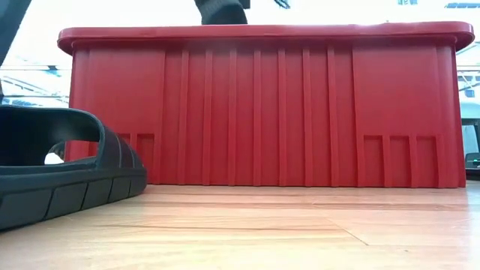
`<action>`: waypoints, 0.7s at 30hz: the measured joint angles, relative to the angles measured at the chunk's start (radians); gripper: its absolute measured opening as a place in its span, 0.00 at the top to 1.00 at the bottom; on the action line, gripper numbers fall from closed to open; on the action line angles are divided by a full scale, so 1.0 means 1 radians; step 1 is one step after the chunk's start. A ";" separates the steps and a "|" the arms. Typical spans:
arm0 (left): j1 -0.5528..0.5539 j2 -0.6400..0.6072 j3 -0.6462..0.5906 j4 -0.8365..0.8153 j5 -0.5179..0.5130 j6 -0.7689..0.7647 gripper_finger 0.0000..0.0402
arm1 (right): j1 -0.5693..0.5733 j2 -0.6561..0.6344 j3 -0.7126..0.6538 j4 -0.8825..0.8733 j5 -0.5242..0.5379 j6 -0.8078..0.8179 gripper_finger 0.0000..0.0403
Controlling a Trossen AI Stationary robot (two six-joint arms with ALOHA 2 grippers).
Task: Pick and place slides into bin
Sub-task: Put the black slide into the red bin
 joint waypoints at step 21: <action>0.039 0.294 0.000 0.141 -0.110 0.034 0.91 | 0.000 -0.180 0.000 -0.303 0.045 0.018 0.49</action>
